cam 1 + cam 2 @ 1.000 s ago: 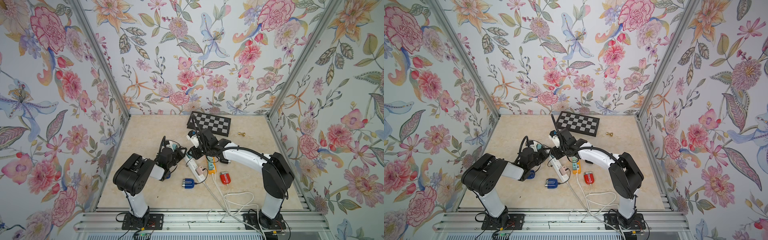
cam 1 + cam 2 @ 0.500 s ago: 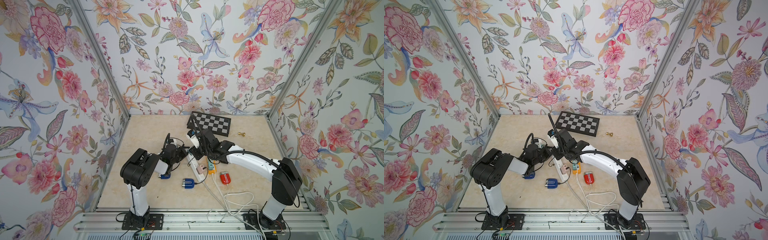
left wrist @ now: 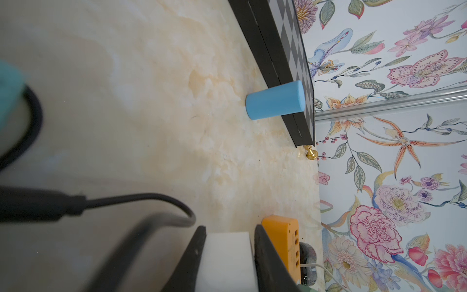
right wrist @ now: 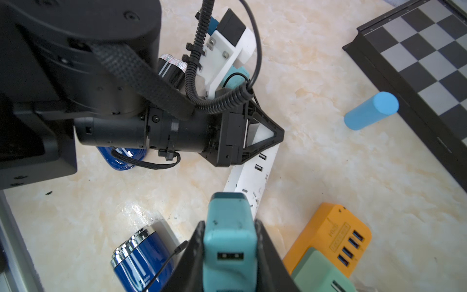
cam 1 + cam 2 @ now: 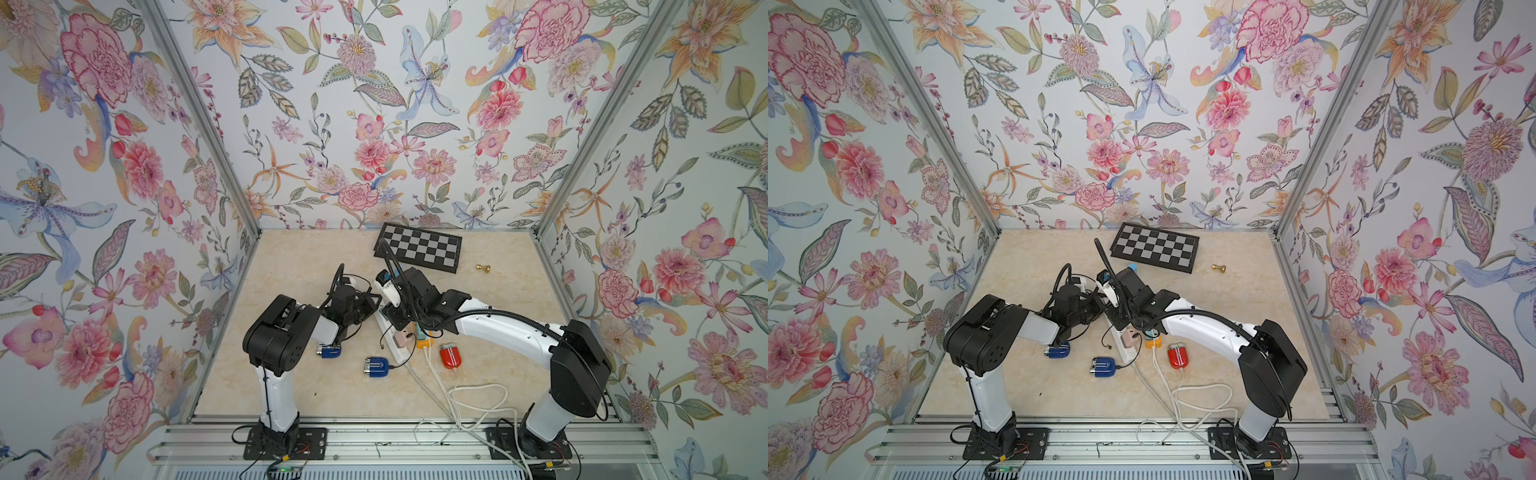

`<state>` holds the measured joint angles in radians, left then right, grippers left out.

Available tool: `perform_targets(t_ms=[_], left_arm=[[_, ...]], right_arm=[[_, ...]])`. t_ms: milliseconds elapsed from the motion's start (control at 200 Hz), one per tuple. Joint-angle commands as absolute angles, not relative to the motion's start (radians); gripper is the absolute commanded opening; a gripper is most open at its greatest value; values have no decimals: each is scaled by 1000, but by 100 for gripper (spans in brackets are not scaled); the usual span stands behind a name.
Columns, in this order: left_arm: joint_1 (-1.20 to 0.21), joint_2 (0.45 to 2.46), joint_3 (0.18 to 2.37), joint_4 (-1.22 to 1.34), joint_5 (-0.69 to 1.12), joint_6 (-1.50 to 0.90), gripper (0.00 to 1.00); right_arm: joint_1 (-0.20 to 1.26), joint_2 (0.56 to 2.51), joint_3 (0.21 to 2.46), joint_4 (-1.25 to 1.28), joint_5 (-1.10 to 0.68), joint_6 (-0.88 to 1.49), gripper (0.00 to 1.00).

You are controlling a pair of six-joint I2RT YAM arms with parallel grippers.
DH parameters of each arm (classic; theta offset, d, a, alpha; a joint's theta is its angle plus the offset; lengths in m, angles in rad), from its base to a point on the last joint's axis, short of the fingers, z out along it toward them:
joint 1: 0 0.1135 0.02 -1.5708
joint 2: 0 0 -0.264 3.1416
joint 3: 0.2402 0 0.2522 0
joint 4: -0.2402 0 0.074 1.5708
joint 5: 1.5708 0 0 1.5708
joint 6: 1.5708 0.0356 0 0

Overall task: Unplug the electric shaver
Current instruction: Place the socket at the center of the board.

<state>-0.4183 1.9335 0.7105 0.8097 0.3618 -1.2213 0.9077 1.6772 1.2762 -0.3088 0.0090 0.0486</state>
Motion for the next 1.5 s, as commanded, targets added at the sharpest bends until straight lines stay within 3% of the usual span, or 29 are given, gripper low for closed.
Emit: perform_targets(t_ms=[0,180,480,761,1126,1496], left_arm=[[-416,1957,689,711,254,-1002,38],[-417,1918,695,636,227,-974,58],[-416,1771,723,474,143,-900,73],[-384,1502,750,251,26,-799,86],[-187,1221,759,16,6,-702,91],[-137,1139,730,-52,8,-672,91]], right_arm=[[921,1628,1255,-308,33,54,0],[925,1609,1234,-308,40,69,0],[928,1602,1235,-305,-37,84,0],[933,1620,1242,-265,-257,96,0],[1003,1832,1367,-213,-332,172,1],[1035,2075,1529,-206,-146,209,4]])
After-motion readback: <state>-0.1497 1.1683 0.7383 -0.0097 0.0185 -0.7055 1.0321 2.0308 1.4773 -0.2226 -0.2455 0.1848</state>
